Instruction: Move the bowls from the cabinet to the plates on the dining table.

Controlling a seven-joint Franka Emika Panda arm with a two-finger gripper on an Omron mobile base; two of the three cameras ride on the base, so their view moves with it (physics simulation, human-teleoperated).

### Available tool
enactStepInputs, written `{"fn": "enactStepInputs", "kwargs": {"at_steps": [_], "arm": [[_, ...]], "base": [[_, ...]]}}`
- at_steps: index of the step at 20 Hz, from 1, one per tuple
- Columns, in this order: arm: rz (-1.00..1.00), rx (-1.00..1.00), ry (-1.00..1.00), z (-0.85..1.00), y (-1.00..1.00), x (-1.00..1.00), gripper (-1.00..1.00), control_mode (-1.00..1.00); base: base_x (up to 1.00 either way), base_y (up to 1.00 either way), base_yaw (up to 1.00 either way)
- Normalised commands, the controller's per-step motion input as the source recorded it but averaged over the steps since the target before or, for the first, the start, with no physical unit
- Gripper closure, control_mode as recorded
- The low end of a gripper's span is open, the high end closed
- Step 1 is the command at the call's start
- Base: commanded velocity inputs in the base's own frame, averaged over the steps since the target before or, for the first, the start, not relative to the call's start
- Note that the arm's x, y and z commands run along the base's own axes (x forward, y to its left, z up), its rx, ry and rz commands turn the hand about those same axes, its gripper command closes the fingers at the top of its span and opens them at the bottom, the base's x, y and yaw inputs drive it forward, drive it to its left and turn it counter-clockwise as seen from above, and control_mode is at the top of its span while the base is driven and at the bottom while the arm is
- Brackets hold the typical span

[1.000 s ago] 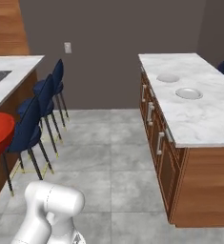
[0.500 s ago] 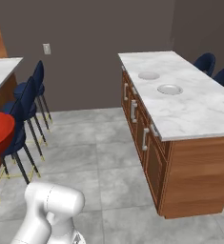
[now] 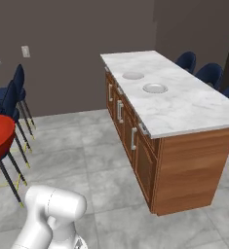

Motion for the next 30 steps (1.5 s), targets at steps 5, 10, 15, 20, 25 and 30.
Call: {"fn": "enactStepInputs", "kwargs": {"at_steps": [5, 10, 15, 20, 25, 30], "arm": [[0.00, 0.00, 0.00, 0.00, 0.00, 0.00, 1.00, 1.00], [0.00, 0.00, 0.00, 0.00, 0.00, 0.00, 1.00, 1.00], [0.00, 0.00, 0.00, 0.00, 0.00, 0.00, 1.00, 1.00], [0.00, 0.00, 0.00, 0.00, 0.00, 0.00, 1.00, 1.00], [0.00, 0.00, 0.00, 0.00, 0.00, 0.00, 1.00, 1.00], [0.00, 0.00, 0.00, 0.00, 0.00, 0.00, 1.00, 1.00]], "base": [[0.00, 0.00, -0.25], [0.27, 0.23, -0.10], [0.61, 0.25, 0.02], [0.59, 0.12, 0.05], [0.45, 0.00, 0.14], [0.44, -0.16, 0.09]]}}
